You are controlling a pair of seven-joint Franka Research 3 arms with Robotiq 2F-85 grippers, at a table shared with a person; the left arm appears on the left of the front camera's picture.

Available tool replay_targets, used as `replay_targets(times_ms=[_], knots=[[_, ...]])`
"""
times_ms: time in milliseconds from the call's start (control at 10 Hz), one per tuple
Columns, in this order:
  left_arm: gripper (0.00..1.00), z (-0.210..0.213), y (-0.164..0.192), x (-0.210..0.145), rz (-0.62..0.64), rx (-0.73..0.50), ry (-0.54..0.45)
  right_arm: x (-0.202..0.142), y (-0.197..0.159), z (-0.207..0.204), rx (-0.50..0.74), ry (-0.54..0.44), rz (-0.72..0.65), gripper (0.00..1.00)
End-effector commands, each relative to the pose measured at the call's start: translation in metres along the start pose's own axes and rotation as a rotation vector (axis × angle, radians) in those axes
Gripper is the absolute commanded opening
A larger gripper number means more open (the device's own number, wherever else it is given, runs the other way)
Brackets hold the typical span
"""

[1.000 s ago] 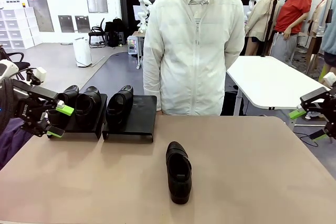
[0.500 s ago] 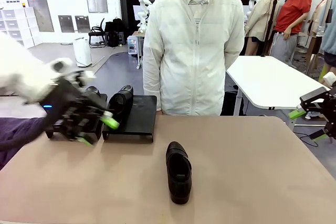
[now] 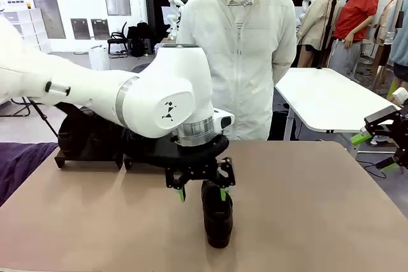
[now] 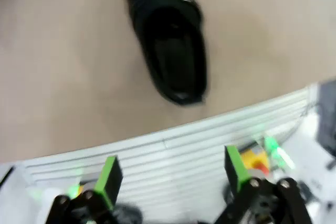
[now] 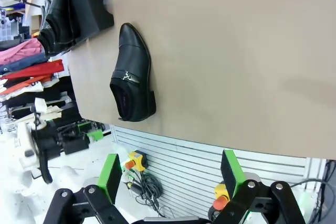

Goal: Organize the shoes by placing them on the stand.
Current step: Place the Shoe from the middle of the table onto the Shoes Stand.

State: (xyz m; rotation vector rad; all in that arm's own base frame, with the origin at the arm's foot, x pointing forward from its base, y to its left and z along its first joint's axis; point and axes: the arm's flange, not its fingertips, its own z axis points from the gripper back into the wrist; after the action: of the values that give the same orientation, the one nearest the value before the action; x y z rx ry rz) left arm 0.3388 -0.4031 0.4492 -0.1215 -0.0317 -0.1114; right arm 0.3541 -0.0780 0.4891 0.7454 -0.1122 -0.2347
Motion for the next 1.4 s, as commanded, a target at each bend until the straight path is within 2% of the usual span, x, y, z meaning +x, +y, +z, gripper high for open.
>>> replay_targets(times_ms=[0,200,300,400,700,1100,1300], knots=[[1.0,0.011,-0.006,-0.015,-0.058,-0.057,0.014,0.001,0.002,0.002,0.033,-0.005,0.002,1.0],[1.0,0.011,-0.006,-0.015,-0.058,-0.057,0.014,0.001,0.002,0.002,0.033,-0.005,0.002,1.0],[1.0,0.001,-0.004,-0.002,-0.012,-0.011,0.008,0.001,0.002,0.002,0.033,-0.005,0.002,1.0],[1.0,-0.011,-0.007,0.012,0.063,-0.031,-0.062,0.001,0.002,0.002,0.033,-0.005,0.002,1.0],[1.0,-0.038,-0.014,0.041,0.086,-0.062,-0.187,0.001,0.002,0.002,0.033,-0.005,0.002,1.0],[1.0,-0.073,-0.002,0.058,0.143,0.062,-0.09,0.001,0.002,0.002,0.033,-0.005,0.002,1.0],[1.0,-0.086,0.003,0.058,0.164,0.058,-0.068,0.001,0.002,0.002,0.033,-0.005,0.002,1.0]])
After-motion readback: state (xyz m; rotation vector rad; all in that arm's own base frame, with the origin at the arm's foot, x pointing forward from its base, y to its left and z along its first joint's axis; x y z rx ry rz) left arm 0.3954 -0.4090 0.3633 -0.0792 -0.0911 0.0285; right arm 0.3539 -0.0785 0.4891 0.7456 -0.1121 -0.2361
